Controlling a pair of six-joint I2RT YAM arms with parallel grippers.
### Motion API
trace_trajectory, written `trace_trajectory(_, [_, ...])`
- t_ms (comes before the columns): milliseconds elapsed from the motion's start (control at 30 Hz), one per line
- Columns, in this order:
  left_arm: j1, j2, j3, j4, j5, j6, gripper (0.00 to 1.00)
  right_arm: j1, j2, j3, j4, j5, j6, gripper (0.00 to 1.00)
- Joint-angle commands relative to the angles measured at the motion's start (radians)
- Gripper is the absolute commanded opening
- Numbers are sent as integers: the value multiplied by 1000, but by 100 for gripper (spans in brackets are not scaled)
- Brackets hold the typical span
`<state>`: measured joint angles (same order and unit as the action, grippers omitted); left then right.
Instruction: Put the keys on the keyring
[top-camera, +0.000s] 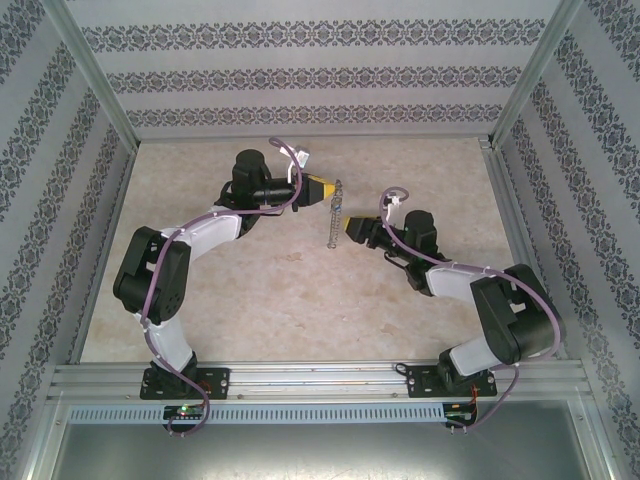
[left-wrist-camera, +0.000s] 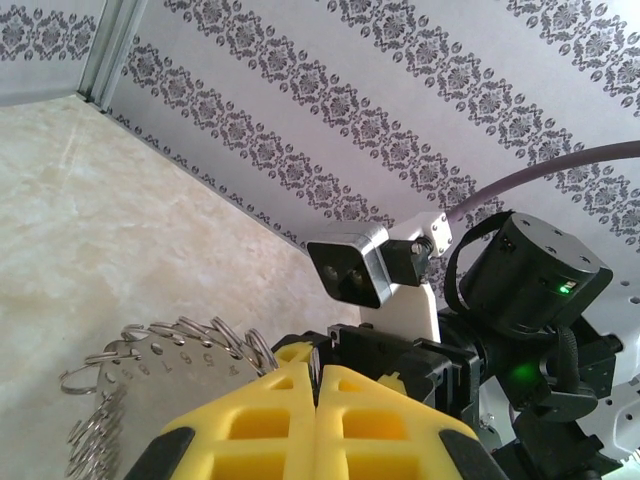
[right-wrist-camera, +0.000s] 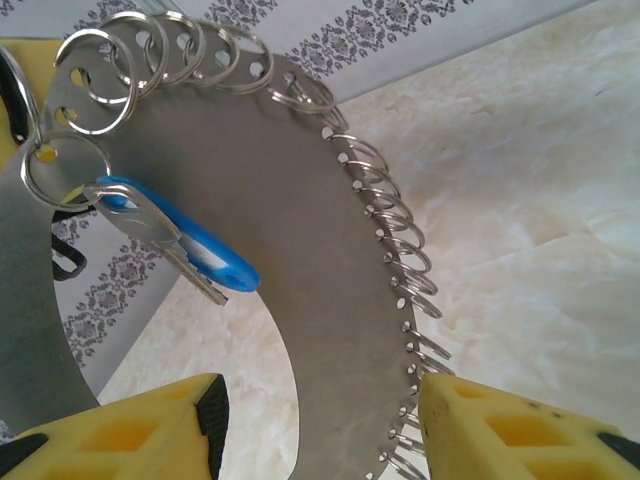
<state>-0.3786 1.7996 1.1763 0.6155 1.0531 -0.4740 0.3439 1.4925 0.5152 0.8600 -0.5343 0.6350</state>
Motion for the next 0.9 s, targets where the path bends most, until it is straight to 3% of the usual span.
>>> trace_trajectory(0, [-5, -29, -6, 102, 11, -21, 0, 11, 12, 31, 39, 5, -39, 54])
trace_trajectory(467, [-5, -31, -2, 114, 27, -34, 0, -15, -35, 2, 37, 4, -74, 52])
trace_trajectory(867, [-5, -16, -17, 194, 19, -84, 0, -64, -94, 89, 52, -56, 98, 44])
